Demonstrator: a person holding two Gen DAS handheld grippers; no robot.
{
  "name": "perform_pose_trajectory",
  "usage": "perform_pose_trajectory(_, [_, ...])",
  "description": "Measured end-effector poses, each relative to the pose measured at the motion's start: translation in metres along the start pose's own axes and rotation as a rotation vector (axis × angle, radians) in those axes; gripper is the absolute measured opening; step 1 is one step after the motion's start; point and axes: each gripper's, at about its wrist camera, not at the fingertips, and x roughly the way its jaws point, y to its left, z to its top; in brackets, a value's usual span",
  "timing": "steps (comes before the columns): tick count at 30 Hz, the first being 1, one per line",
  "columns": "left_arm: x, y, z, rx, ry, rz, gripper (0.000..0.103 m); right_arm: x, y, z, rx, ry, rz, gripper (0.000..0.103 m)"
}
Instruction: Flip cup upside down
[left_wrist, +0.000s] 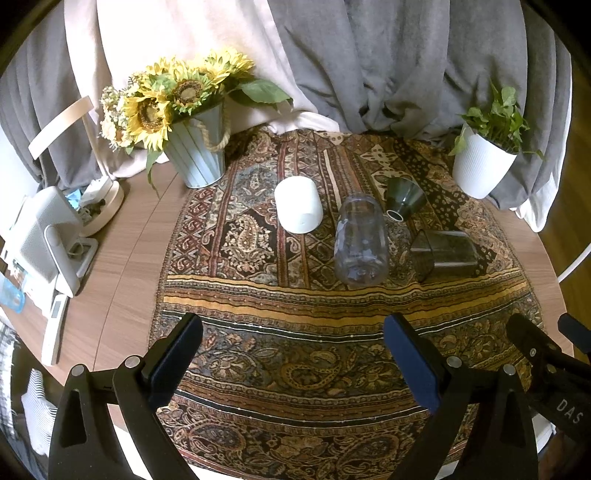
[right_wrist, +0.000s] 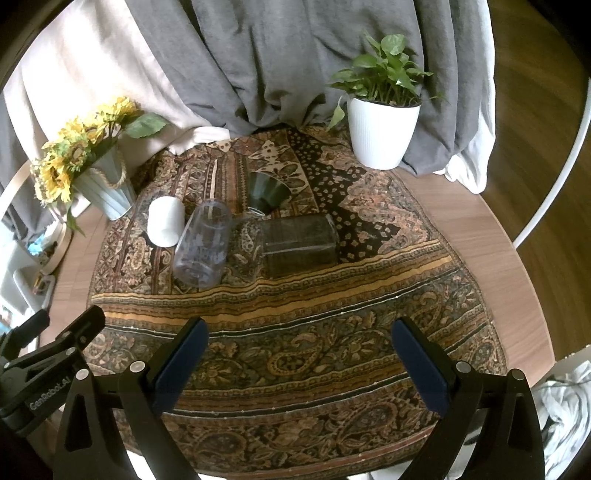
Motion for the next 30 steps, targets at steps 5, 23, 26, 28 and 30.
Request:
perform_pose_trajectory(5, [0.0,0.001,0.001,0.001,-0.003,-0.001,0.1,0.0,0.0,0.001,0.0,0.0,0.001,0.101])
perform_pose_trajectory(23, [0.009,0.042,0.002,-0.043,-0.007,0.001,0.1,0.01,0.034,0.007,-0.017,0.0,0.0,0.1])
perform_pose_trajectory(26, [0.016,0.06,0.006,-0.069,0.001,0.019,0.1,0.019,0.053,0.011,-0.026,-0.003,0.018,0.098])
perform_pose_trajectory(28, [0.022,0.072,0.008,-0.084,0.004,0.04,0.1,0.026,0.07,0.014,-0.044,-0.011,0.028,0.096])
perform_pose_trajectory(30, [0.028,0.082,0.009,-0.09,0.006,0.054,0.1,0.033,0.083,0.017,-0.063,-0.02,0.044,0.095])
